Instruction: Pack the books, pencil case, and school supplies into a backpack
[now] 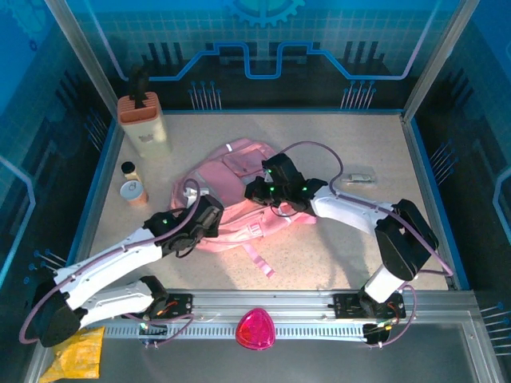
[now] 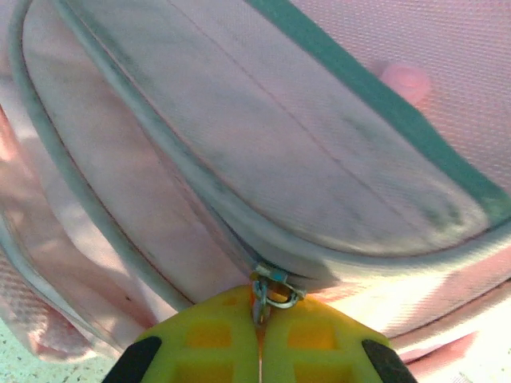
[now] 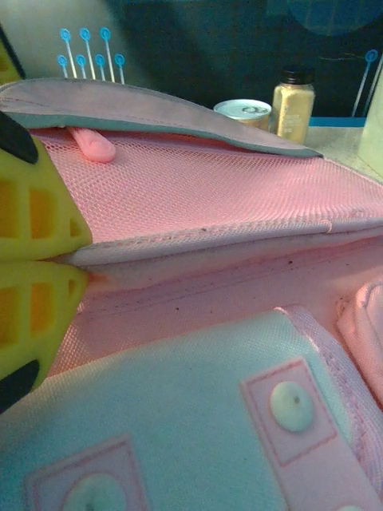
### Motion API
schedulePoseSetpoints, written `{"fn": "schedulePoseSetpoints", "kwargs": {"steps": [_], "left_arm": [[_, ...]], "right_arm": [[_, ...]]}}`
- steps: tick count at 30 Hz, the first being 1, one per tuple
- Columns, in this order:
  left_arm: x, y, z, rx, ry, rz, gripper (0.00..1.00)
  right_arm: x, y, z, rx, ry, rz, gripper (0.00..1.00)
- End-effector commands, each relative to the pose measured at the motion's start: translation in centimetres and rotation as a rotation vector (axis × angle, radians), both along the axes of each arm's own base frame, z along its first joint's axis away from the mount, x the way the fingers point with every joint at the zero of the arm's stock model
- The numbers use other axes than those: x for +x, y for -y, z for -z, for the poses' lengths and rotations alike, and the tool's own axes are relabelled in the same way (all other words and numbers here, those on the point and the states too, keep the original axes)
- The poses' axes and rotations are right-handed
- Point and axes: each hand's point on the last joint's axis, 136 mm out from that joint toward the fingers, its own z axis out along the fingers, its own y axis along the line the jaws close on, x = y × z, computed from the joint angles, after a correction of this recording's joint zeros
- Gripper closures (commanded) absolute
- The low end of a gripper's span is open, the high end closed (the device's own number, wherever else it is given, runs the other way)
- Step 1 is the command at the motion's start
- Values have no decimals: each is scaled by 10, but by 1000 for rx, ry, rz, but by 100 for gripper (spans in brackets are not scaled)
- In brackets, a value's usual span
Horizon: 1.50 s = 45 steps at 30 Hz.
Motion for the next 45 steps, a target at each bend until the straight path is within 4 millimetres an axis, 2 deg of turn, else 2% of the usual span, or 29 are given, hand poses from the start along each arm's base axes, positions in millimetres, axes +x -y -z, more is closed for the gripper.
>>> {"fn": "schedulePoseSetpoints", "kwargs": {"steps": [1,4,7,8,11,12,14,16,18,20,24,26,30,34,37,39,41,45], "left_arm": [[-16,-19,13,87,-128,75,100],[-13,1,15,41,-154,146,100],[-7,48,6,-108,-115,238,100],[-5,64,3,-149,-104,262,100],[13,96,-3,-216,-83,258,100],[18,106,-4,-233,-78,257,100],[27,125,-7,-249,-63,268,100],[32,142,-7,-251,-65,288,100],[35,158,-8,-262,-64,319,100],[37,172,-9,-271,-63,340,100],[36,190,-14,-281,-49,372,100],[34,196,-16,-289,-47,384,100],[34,204,-15,-288,-50,408,100],[30,211,-16,-273,-58,449,100],[24,210,-12,-248,-77,486,100],[20,201,-9,-200,-90,504,100],[15,179,-1,-114,-113,490,100],[5,116,17,40,-172,416,100]], "right_arm": [[25,26,-28,-27,104,-4,100],[41,36,-31,-20,98,-20,100],[68,46,-31,-45,90,-34,100],[76,48,-30,-65,92,-34,97],[85,50,-45,-59,110,-73,67],[82,53,-49,-43,98,-85,58],[70,69,-50,-29,58,-64,46],[51,83,-44,-29,18,-34,40],[31,94,-35,-27,-46,13,39],[16,94,-26,42,-102,46,41],[-1,102,-5,105,-202,142,45],[-6,102,1,120,-215,156,46],[-9,83,4,153,-241,116,50],[-2,76,10,166,-235,116,60],[2,75,12,119,-229,79,76],[5,81,13,93,-215,77,89],[7,91,13,46,-196,75,100],[14,123,15,-30,-172,92,100]]}}
